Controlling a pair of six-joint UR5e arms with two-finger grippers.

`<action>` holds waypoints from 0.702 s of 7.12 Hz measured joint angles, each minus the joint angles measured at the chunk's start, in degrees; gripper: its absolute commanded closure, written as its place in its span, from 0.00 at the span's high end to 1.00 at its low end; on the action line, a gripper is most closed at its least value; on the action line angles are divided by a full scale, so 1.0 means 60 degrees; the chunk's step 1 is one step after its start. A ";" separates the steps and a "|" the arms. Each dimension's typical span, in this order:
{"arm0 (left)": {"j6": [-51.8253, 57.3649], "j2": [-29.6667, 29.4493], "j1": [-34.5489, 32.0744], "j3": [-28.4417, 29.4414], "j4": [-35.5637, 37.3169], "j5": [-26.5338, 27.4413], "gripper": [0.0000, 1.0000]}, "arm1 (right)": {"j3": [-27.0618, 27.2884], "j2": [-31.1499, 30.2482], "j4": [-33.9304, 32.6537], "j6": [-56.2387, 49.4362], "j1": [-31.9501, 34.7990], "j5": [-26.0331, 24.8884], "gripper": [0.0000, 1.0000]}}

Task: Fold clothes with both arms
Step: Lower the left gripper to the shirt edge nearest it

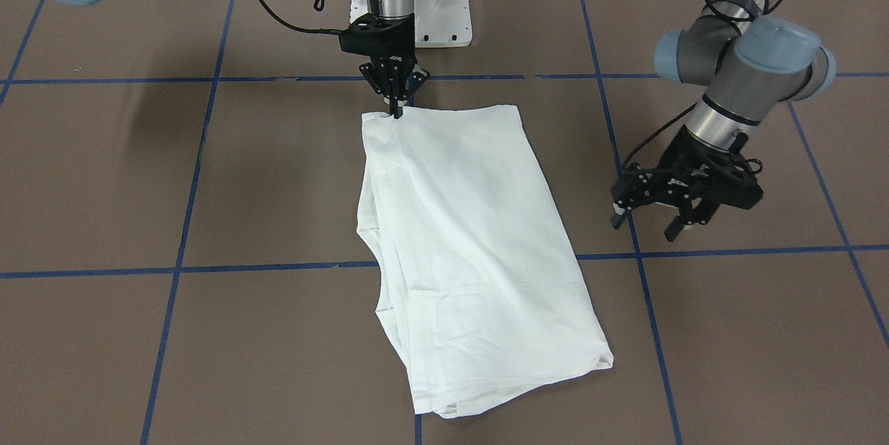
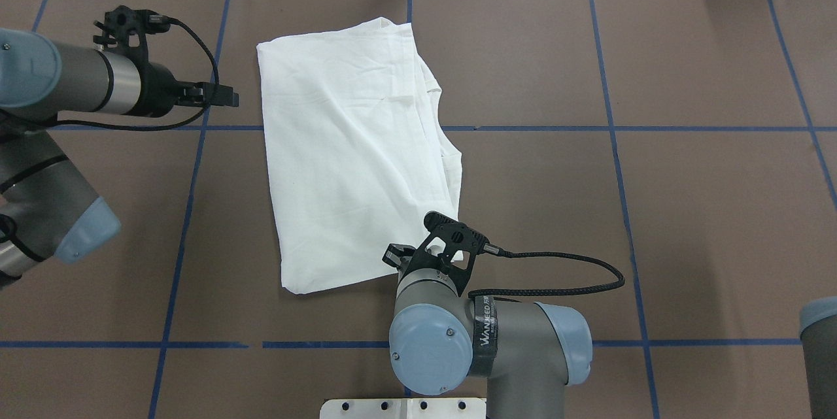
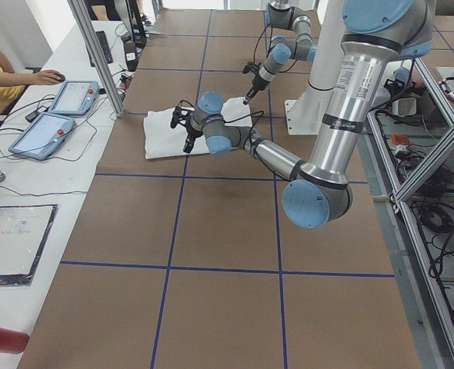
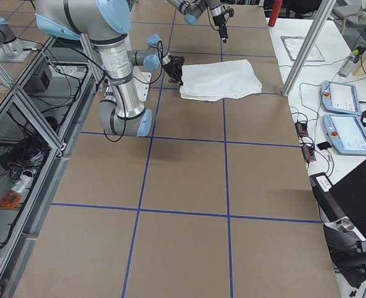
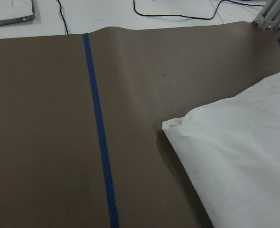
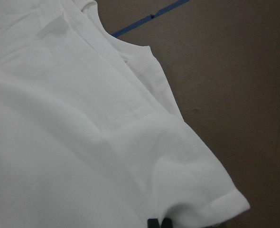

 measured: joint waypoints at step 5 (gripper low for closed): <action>-0.6019 0.0531 0.4025 -0.2096 0.2202 0.2699 0.83 | -0.0010 0.0003 0.0008 -0.0004 0.0053 -0.0004 0.00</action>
